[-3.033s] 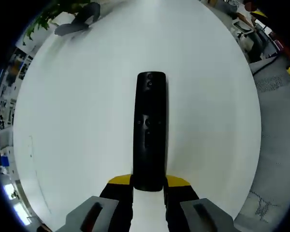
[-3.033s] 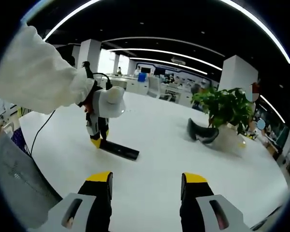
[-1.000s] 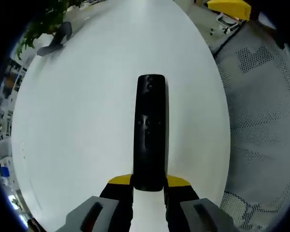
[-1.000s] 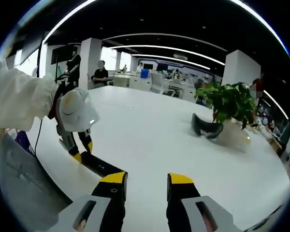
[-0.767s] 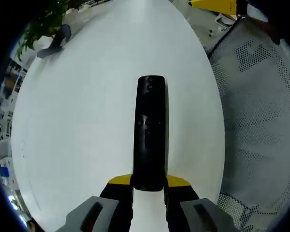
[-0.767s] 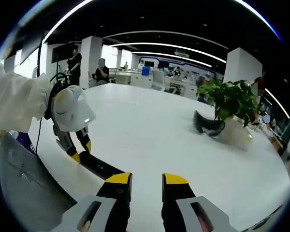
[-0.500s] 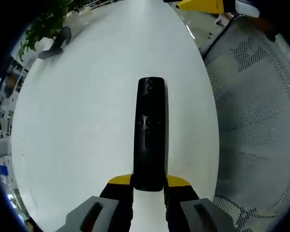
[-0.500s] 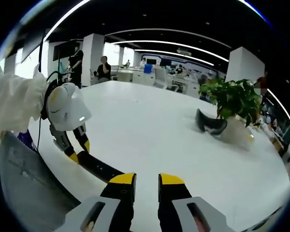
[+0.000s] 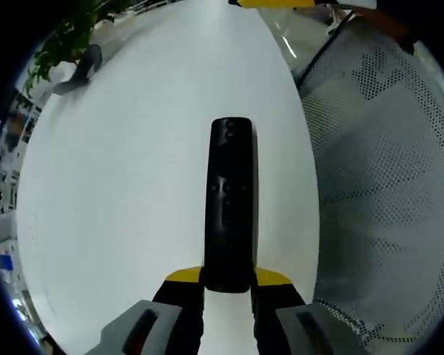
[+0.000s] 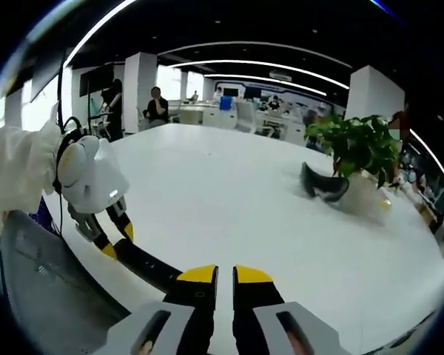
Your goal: Press the specified remote control buttons in sequence, fully releasing each button before pressing the next.
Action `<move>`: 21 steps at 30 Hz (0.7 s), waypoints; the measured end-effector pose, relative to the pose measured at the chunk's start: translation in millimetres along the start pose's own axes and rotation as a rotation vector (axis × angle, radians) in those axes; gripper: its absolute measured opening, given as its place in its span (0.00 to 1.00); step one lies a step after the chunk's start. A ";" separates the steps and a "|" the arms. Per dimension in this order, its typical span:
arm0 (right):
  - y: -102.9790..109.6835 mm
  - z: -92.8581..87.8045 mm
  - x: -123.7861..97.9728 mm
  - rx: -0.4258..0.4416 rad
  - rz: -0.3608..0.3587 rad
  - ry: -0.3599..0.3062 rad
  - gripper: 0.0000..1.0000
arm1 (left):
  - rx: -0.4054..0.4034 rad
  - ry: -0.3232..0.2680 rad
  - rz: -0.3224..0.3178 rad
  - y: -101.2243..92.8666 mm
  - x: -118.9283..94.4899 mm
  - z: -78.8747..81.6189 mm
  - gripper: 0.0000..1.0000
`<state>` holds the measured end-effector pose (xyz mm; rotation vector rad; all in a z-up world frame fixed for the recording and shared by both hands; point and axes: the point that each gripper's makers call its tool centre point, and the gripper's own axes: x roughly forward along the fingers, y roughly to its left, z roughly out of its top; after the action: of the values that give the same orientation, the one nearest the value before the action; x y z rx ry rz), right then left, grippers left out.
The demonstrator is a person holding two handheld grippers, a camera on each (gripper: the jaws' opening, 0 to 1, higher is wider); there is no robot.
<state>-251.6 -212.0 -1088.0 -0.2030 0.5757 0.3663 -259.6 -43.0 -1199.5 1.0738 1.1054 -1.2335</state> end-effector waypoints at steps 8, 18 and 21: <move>3.4 -3.0 0.6 0.009 0.022 0.022 0.00 | -0.038 -0.031 -0.004 -11.2 0.3 2.4 0.23; 11.4 -6.6 3.8 0.063 0.077 0.060 0.00 | -0.062 -0.043 0.002 -23.8 0.3 4.4 0.23; 15.2 -7.8 4.3 0.059 0.094 0.072 0.00 | -0.074 -0.049 0.005 -27.1 0.2 4.8 0.23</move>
<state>-258.1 -199.1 -1098.1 -0.1328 0.6679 0.4341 -286.5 -49.0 -1199.3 0.9842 1.1021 -1.2001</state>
